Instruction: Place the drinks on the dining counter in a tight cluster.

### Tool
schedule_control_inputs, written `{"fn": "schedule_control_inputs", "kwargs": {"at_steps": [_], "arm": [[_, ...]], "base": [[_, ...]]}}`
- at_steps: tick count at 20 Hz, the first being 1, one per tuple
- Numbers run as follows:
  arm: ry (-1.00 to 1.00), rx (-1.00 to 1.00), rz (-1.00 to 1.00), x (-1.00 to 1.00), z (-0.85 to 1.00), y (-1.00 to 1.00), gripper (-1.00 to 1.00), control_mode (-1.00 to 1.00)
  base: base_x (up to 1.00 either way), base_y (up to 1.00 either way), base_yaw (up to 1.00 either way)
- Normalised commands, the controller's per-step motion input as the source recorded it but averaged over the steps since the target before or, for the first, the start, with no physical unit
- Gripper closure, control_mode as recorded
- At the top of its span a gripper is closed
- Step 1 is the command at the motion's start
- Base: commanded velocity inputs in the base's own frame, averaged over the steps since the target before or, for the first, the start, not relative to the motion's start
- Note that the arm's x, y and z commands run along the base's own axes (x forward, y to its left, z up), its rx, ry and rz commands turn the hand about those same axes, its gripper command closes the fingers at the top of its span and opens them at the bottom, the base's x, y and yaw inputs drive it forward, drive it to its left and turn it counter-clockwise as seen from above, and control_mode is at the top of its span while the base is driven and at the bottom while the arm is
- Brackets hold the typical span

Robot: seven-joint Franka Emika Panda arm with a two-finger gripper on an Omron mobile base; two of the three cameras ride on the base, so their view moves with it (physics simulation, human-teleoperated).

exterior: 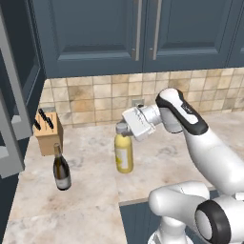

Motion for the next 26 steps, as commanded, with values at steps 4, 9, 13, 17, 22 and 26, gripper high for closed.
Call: {"fn": "schedule_control_inputs", "kwargs": {"at_steps": [4, 9, 13, 17, 22, 26], "arm": [[0.0, 0.0, -0.06, -0.15, 0.14, -0.32, 1.0, -1.0], [0.07, -0.01, -0.01, -0.09, 0.03, -0.16, 1.0, -1.0], [0.0, 0.0, 0.0, 0.0, 0.0, 0.0, 1.0, -1.0], [0.0, 0.0, 0.0, 0.0, 0.0, 0.0, 1.0, -1.0], [0.0, 0.0, 0.0, -0.02, 0.0, 0.0, 1.0, 1.0], [0.0, 0.0, 0.0, 0.0, 0.0, 0.0, 1.0, 1.0]], "base": [[0.0, 0.0, 0.0], [0.0, 0.0, 0.0], [0.0, 0.0, 0.0], [0.0, 0.0, 0.0], [-0.12, -0.04, -0.03], [-0.48, -0.21, -0.16]]}}
